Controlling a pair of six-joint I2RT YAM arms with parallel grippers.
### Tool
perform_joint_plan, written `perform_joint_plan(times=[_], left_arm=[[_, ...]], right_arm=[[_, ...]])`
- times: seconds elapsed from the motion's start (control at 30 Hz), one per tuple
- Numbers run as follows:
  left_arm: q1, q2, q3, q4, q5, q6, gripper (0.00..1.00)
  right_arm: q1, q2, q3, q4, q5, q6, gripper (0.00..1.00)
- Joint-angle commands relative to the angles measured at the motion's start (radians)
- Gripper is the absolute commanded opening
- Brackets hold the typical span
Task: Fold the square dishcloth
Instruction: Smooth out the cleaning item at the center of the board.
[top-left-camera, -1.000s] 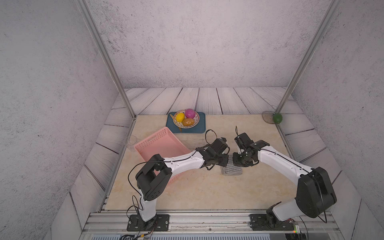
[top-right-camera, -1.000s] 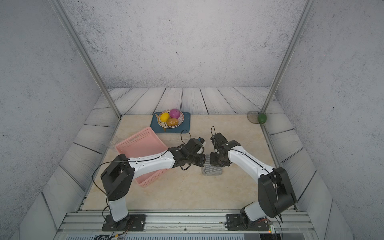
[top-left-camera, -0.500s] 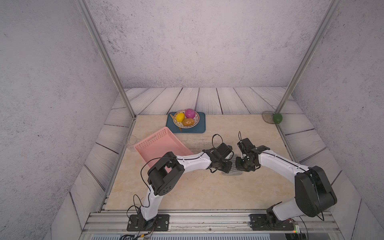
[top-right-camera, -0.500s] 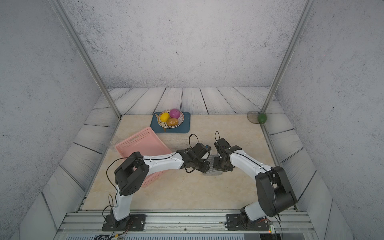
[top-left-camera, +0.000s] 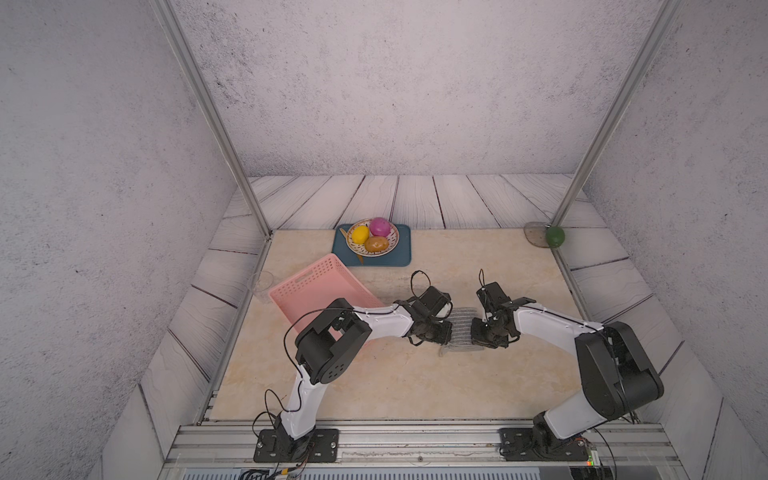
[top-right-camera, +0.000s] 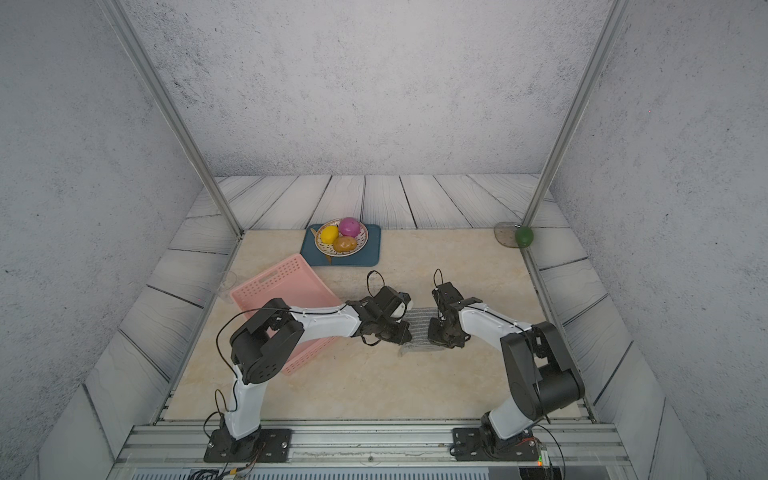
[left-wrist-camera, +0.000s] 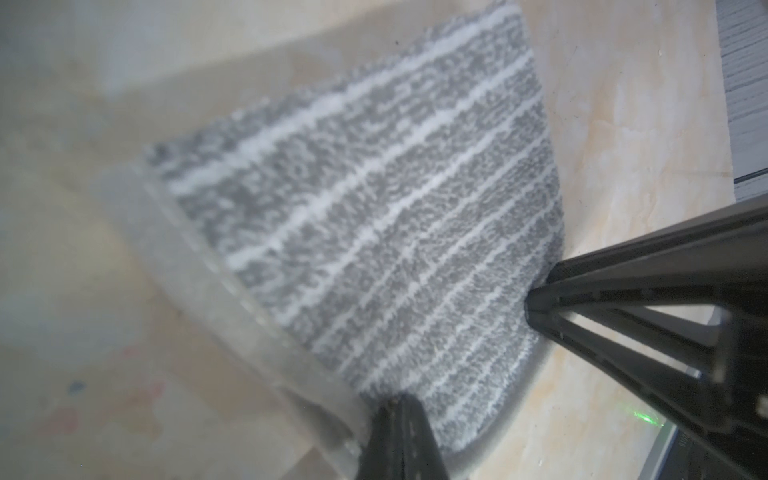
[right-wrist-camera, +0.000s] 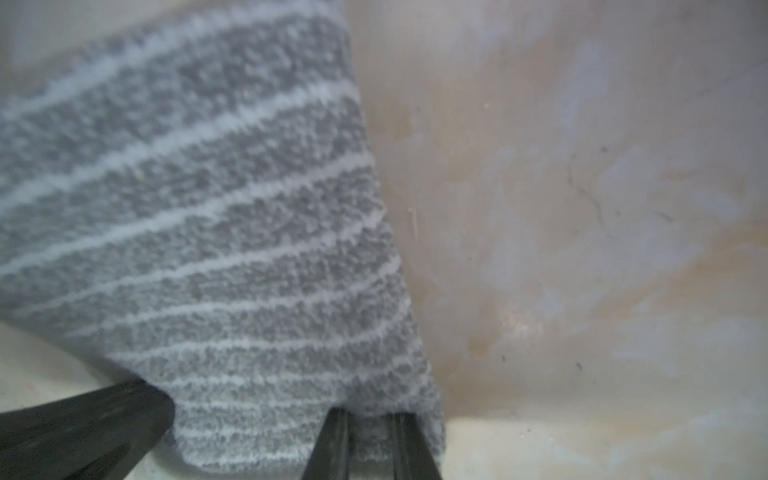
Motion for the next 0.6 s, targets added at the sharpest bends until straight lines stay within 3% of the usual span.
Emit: perform_joint_plan(times=[0.0,0.3,0.57], left_arm=[[0.011,-0.008,-0.038,-0.022,-0.012,0.002,0.00],[0.014,-0.110,0.006,-0.056,0.001,0.006,0.00],[0.043,-0.121,0.056,-0.083,0.011,-0.028,0.00]], right_arm=[[-0.005,-0.016,-0.017,-0.011,-0.008,-0.001,0.19],[-0.007,-0.123,0.059,-0.070,0.017,-0.025,0.22],[-0.015,-0.084,0.175,-0.085,0.048,-0.043,0.22]])
